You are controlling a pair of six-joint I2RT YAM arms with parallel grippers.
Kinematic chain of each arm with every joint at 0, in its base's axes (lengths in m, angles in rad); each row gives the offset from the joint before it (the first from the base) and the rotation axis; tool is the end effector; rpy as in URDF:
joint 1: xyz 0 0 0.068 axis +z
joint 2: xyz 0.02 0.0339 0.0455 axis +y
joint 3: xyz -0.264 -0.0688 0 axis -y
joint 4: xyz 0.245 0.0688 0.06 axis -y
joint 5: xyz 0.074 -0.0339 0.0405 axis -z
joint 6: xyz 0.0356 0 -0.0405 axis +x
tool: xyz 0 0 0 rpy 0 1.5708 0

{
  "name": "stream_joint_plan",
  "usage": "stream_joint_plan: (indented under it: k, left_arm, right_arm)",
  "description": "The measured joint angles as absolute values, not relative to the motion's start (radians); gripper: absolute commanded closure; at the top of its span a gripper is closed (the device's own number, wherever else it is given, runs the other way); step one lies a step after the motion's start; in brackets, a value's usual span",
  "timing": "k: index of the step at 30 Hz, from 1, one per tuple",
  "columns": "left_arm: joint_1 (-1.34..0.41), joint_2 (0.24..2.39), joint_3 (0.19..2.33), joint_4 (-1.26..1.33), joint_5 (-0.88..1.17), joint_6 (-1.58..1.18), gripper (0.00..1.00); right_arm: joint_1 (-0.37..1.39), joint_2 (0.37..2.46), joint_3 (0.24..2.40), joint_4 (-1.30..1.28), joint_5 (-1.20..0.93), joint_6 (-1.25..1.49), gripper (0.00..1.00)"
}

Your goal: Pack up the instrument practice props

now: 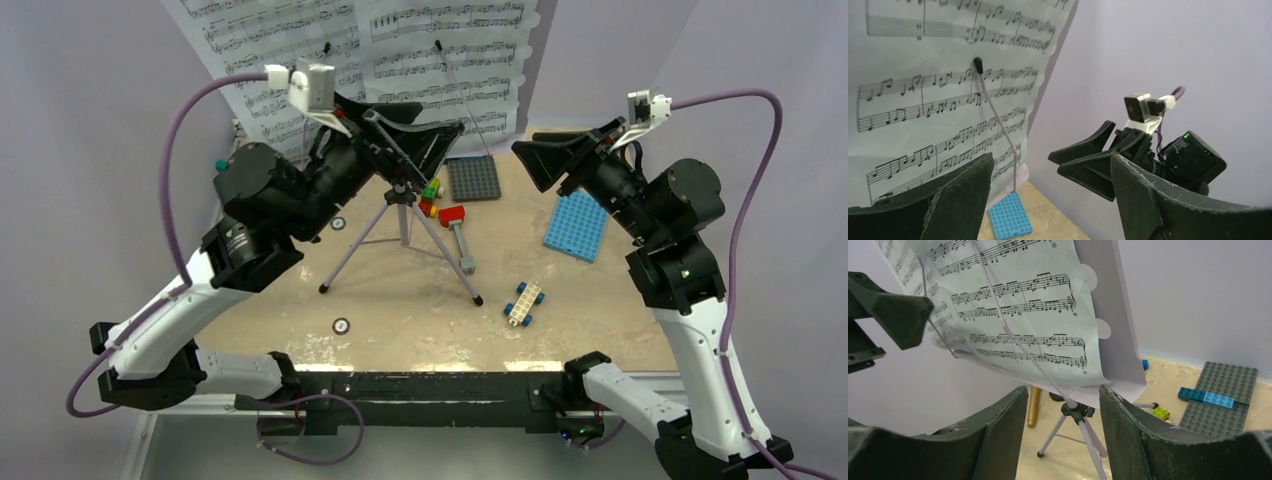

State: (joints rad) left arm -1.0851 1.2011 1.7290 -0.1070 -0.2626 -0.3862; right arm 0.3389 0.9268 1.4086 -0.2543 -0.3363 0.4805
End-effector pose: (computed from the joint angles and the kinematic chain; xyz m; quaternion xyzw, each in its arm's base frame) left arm 0.1038 -0.1769 0.5792 0.0813 0.5441 -0.5055 0.6646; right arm 0.1429 0.0628 0.5156 -0.0873 0.6212 0.4029 0.6664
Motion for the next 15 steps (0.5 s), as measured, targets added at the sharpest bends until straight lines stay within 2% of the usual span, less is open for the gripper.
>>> stream_joint_plan:
  k: [15]
  left_arm:
    - [-1.047,1.304,1.807,-0.279,-0.236,-0.517,0.13]
  right_arm:
    - [0.326,1.022,1.41,-0.206,-0.358,0.444,0.41]
